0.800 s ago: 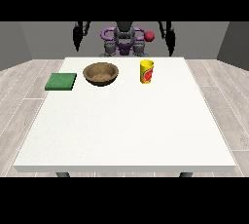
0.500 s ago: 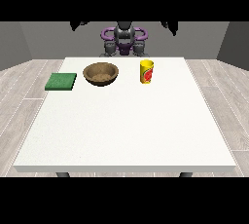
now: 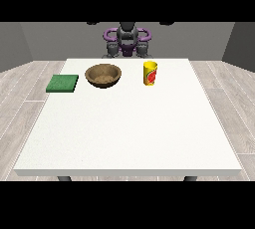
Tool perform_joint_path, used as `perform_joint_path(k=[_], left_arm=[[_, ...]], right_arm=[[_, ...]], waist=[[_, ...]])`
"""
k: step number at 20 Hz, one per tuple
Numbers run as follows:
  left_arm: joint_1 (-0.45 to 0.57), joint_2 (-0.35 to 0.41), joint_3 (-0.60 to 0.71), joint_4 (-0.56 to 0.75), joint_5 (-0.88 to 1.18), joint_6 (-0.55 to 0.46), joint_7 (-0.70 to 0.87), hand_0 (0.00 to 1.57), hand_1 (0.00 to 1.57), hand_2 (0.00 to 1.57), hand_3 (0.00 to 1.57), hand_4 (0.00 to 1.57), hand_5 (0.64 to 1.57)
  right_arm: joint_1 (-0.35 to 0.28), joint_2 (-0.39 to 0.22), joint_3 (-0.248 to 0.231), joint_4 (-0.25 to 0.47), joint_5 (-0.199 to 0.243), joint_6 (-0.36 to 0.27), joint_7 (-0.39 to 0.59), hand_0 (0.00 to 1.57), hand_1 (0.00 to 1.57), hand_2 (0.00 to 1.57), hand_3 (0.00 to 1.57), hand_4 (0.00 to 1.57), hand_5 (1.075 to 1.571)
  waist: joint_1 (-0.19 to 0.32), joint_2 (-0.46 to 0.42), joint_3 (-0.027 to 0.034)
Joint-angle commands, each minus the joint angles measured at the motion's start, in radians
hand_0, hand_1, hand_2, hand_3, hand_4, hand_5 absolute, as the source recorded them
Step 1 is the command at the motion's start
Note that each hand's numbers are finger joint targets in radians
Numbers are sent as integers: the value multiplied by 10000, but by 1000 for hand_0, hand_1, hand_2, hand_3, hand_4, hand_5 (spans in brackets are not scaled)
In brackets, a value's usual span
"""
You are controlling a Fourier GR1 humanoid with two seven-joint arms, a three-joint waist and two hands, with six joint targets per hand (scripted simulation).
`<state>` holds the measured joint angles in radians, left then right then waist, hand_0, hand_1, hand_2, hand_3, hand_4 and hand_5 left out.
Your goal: Pick the cup and pour the ball into the bowl, then pick the bowl and place it on the pad
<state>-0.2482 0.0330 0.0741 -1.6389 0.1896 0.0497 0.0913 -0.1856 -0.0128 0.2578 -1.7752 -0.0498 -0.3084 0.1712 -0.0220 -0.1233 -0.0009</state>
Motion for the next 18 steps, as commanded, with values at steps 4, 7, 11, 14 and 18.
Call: perform_joint_path(k=[4, 7, 11, 14, 18], left_arm=[[-1340, 134, 75, 381, -56, 163, -276, 0, 0, 0, 0, 0, 1564], [-1203, 70, 164, 1346, -452, 75, -1702, 0, 0, 0, 0, 0, 1560], [-1025, 125, 162, 1692, -495, -449, -3056, 0, 0, 0, 0, 0, 1547], [-610, -314, -651, 1530, -967, -215, -3440, 0, 0, 0, 0, 0, 1548], [-318, -321, -505, 2535, -1021, -443, -4897, 0, 0, 0, 0, 0, 1537]], right_arm=[[-1593, 122, -624, 98, 335, -357, 370, 0, 0, 333, 529, 807, 1565], [-1773, 125, -46, 33, 734, -613, 320, 0, 0, 365, 559, 791, 1568], [-2526, -272, -981, 690, 706, -275, -488, 0, 0, 445, 687, 723, 1571], [-2892, -1107, -2160, 1467, 402, 147, -898, 0, 0, 386, 687, 694, 1570], [-3251, -1302, -2682, 1983, 386, 167, -1201, 0, 0, 401, 630, 669, 1567]], waist=[[-1, 1211, 8], [-218, 1743, 6], [112, 3041, 4], [355, 3387, 10], [446, 3673, 6]])
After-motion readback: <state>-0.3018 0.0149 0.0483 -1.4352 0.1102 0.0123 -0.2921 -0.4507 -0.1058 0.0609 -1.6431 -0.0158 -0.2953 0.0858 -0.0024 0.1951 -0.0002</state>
